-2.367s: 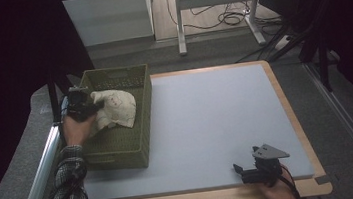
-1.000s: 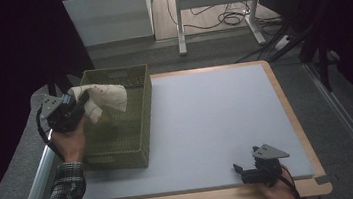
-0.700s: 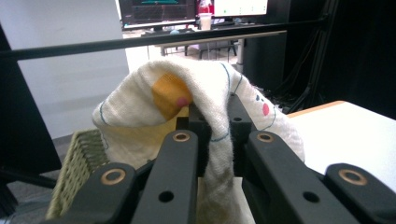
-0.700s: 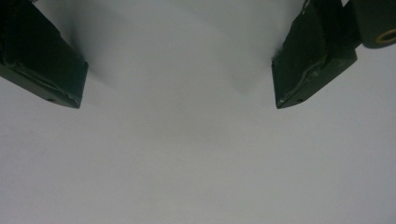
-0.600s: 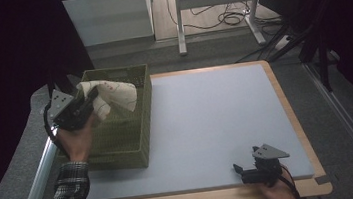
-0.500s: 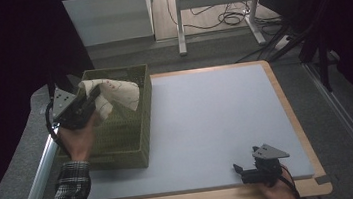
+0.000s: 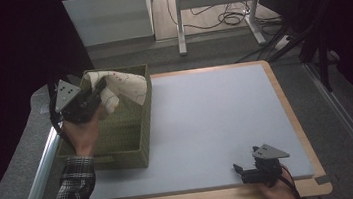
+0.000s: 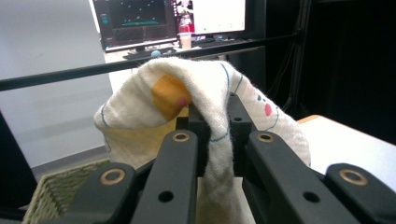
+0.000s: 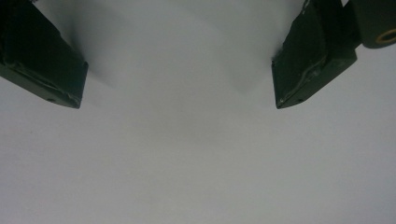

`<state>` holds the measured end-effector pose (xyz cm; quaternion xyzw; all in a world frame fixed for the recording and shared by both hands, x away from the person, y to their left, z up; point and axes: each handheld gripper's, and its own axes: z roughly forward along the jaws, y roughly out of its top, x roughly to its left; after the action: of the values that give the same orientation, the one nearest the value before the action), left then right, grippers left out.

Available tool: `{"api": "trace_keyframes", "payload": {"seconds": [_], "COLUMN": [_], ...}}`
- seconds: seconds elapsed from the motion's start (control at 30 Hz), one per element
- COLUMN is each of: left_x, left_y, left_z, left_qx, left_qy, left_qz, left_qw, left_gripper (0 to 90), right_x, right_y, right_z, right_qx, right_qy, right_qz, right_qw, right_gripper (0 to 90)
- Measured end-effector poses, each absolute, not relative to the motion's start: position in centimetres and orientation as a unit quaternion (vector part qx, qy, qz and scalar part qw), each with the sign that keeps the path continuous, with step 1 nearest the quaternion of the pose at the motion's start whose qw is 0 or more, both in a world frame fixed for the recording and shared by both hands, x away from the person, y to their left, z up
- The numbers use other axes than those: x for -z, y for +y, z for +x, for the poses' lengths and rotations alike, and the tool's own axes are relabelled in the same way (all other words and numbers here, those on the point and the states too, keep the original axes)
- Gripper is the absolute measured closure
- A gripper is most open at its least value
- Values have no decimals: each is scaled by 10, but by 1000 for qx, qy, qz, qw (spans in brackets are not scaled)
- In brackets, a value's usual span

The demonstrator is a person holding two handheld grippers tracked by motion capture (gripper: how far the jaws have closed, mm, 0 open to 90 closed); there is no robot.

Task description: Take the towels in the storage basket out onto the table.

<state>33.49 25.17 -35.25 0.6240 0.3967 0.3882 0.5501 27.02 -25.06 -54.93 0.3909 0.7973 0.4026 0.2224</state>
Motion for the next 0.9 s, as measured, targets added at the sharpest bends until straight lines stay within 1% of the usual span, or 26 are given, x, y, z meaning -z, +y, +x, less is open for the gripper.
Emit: {"api": "trace_keyframes", "payload": {"seconds": [0.4,0.9], "left_x": [335,319], "left_y": [232,202], "left_z": [338,343], "left_qx": [-389,-372], "left_qy": [380,356], "left_qz": [626,630], "left_qw": [559,581], "left_gripper": [852,852], "right_x": [549,549], "right_y": [-251,-251], "right_z": [270,270], "right_qx": [-402,-403], "right_qy": [798,798], "right_qz": [391,391], "right_qw": [222,221], "right_gripper": [37,37]}}
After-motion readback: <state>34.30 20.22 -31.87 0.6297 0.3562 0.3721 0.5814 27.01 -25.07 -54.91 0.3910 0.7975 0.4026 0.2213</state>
